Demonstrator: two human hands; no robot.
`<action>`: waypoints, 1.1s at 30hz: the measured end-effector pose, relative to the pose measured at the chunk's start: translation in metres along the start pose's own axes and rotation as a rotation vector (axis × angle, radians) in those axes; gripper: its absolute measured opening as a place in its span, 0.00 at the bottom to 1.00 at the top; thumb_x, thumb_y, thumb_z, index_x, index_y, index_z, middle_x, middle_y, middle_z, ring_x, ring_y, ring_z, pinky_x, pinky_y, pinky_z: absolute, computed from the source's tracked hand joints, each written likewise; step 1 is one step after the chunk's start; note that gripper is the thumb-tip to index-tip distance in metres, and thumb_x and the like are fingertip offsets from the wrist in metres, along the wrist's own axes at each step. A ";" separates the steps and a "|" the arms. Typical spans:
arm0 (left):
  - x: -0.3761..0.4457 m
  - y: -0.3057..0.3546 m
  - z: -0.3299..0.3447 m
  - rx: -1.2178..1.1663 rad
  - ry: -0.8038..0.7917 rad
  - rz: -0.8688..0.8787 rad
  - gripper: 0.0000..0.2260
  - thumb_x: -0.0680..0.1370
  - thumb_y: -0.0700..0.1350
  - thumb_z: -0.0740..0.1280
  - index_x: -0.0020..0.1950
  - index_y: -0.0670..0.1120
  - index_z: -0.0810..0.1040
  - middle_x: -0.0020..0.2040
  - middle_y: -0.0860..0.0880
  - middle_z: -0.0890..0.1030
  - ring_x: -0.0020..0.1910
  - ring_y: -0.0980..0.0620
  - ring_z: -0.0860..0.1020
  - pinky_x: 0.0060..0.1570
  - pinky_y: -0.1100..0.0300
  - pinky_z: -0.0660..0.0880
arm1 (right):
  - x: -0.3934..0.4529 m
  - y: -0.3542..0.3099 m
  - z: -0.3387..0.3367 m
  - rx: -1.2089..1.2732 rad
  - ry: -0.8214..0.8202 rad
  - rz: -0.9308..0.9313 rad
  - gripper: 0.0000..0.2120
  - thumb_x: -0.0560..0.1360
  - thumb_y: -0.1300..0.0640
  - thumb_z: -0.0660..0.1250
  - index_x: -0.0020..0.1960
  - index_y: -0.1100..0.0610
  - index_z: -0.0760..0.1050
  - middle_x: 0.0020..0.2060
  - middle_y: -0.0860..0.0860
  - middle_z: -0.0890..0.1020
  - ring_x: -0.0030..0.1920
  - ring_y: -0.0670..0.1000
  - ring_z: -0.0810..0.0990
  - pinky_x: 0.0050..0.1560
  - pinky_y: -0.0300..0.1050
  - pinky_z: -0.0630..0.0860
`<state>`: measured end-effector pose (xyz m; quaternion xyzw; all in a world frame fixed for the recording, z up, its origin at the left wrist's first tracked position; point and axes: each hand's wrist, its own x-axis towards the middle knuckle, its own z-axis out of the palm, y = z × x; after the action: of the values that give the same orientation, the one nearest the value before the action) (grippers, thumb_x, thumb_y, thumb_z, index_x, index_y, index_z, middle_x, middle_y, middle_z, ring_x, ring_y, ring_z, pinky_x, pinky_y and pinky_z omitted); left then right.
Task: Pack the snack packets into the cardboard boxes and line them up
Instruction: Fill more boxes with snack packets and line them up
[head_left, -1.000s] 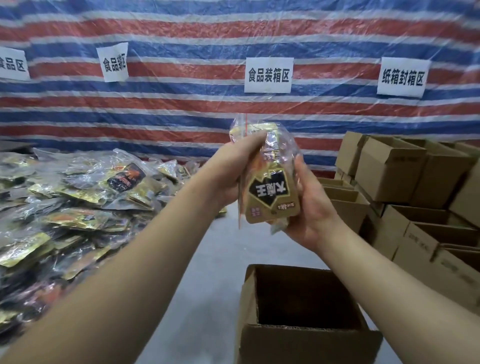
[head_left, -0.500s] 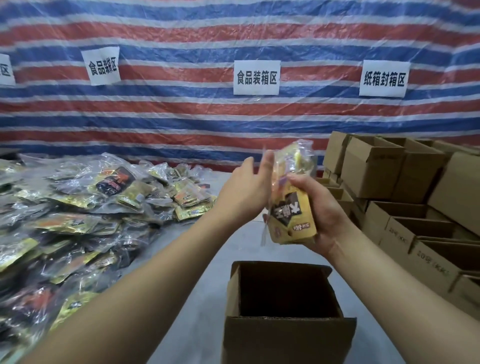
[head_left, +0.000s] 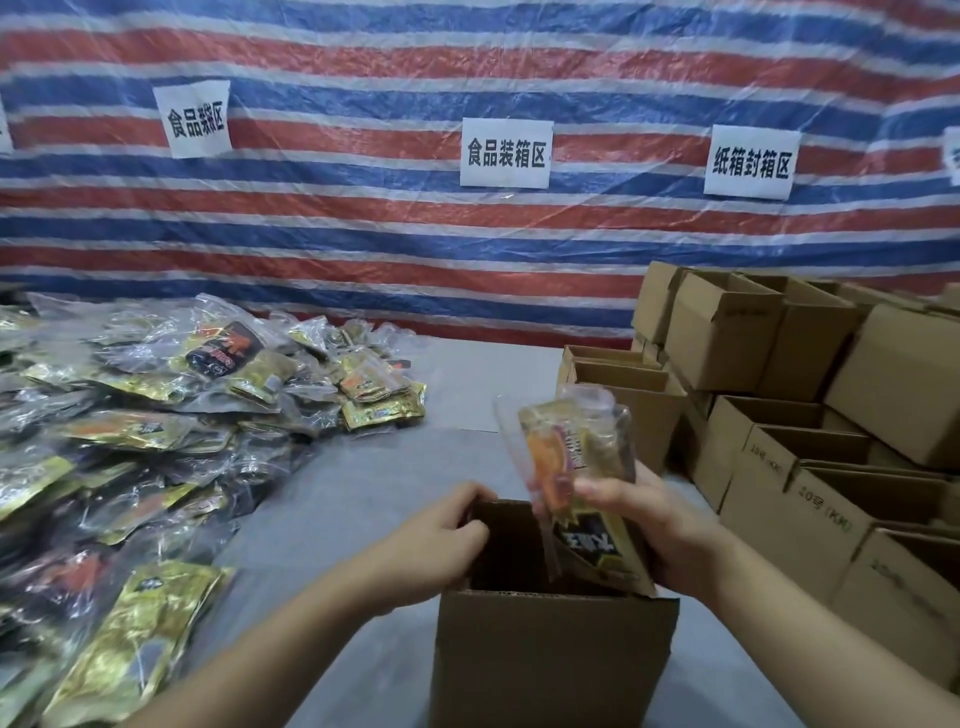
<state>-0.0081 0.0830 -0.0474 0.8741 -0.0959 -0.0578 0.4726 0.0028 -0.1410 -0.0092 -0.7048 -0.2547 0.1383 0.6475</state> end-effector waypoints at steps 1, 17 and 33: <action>0.000 -0.002 0.000 0.001 0.002 0.005 0.12 0.80 0.40 0.56 0.56 0.54 0.74 0.47 0.51 0.80 0.41 0.57 0.77 0.38 0.65 0.73 | 0.001 -0.003 0.003 -0.069 -0.026 0.010 0.29 0.65 0.46 0.73 0.63 0.56 0.75 0.52 0.52 0.85 0.54 0.52 0.84 0.52 0.40 0.78; -0.012 -0.010 0.008 -0.156 0.127 0.116 0.07 0.85 0.46 0.53 0.55 0.51 0.70 0.44 0.52 0.74 0.41 0.59 0.72 0.40 0.67 0.69 | 0.018 -0.015 0.006 -0.743 -0.356 0.432 0.07 0.73 0.45 0.72 0.48 0.45 0.79 0.45 0.46 0.84 0.44 0.43 0.82 0.48 0.40 0.79; -0.010 -0.013 0.011 -0.179 0.044 0.150 0.05 0.81 0.51 0.55 0.52 0.54 0.69 0.42 0.50 0.73 0.40 0.54 0.71 0.45 0.55 0.71 | 0.037 -0.011 0.029 -1.040 -0.630 0.600 0.29 0.78 0.43 0.69 0.75 0.50 0.69 0.69 0.45 0.75 0.67 0.47 0.74 0.67 0.43 0.70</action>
<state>-0.0188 0.0828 -0.0641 0.8198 -0.1450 -0.0116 0.5539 0.0161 -0.0963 0.0032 -0.8908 -0.2581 0.3703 0.0524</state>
